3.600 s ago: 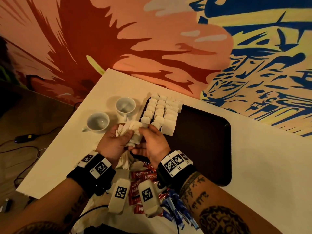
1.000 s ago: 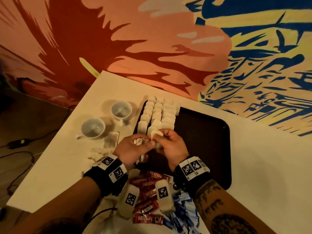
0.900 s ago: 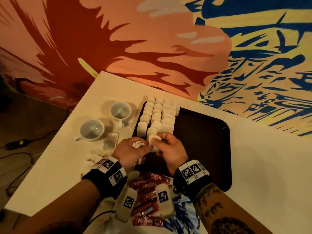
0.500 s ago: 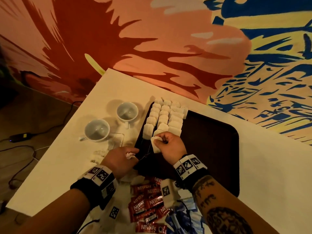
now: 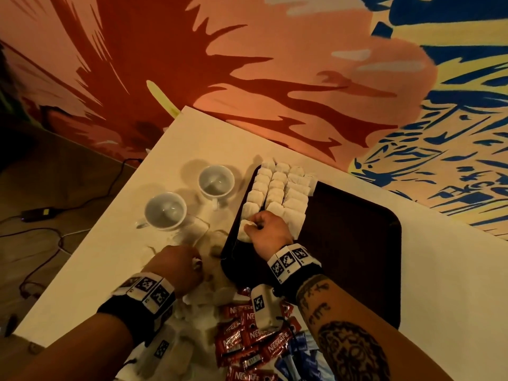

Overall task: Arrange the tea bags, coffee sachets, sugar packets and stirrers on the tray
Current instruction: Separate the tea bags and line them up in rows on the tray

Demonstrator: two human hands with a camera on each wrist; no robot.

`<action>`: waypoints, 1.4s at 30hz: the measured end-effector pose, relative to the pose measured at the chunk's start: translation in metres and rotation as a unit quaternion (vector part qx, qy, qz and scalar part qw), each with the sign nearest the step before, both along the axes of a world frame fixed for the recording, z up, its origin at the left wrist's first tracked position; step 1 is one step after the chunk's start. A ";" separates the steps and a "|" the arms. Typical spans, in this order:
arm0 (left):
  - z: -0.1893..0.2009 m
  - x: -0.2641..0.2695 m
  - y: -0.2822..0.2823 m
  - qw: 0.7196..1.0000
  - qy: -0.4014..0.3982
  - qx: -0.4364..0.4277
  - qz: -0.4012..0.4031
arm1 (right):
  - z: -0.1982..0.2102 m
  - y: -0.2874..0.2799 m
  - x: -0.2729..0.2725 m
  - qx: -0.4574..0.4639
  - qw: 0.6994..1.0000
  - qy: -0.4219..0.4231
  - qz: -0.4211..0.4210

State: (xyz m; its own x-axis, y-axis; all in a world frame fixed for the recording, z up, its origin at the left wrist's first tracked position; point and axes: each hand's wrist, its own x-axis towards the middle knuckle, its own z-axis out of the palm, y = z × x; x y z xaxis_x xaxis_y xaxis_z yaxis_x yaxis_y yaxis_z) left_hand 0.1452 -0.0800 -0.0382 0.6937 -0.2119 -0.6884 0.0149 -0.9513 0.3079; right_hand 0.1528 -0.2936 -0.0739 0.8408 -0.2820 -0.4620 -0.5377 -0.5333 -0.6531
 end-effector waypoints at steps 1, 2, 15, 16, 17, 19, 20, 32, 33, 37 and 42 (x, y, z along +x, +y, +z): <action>0.000 0.001 0.000 1.000 -0.004 -0.012 0.009 | -0.001 0.000 0.002 -0.003 1.000 0.004 0.006; 0.001 0.002 -0.001 0.999 -0.008 -0.030 0.019 | 0.000 0.000 0.005 -0.007 1.000 0.006 0.015; 0.004 0.009 -0.020 0.946 -0.012 -0.260 0.193 | 0.003 -0.002 0.024 -0.081 0.995 0.029 0.053; 0.003 0.010 -0.021 0.938 -0.011 -0.273 0.213 | 0.003 -0.002 0.024 -0.080 0.995 0.027 0.050; 0.003 0.010 -0.021 0.932 -0.008 -0.283 0.227 | 0.004 -0.003 0.022 -0.079 0.995 0.024 0.047; 0.002 0.012 -0.023 0.924 -0.001 -0.299 0.237 | 0.007 -0.005 0.018 -0.072 0.997 0.012 0.033; 0.001 0.012 -0.024 0.923 -0.001 -0.304 0.235 | 0.008 -0.007 0.015 -0.060 0.998 0.002 0.016; 0.002 0.007 -0.045 0.929 -0.011 -0.302 0.212 | 0.003 -0.034 -0.018 -0.021 0.991 -0.003 -0.136; 0.002 0.006 -0.045 0.929 -0.011 -0.303 0.212 | 0.002 -0.033 -0.016 -0.023 0.991 -0.006 -0.131; 0.003 0.003 -0.047 0.929 -0.017 -0.299 0.217 | 0.005 -0.031 -0.011 -0.022 0.994 -0.010 -0.111; 0.009 0.002 -0.049 0.924 -0.012 -0.304 0.231 | 0.010 -0.038 -0.006 -0.021 0.988 -0.017 -0.154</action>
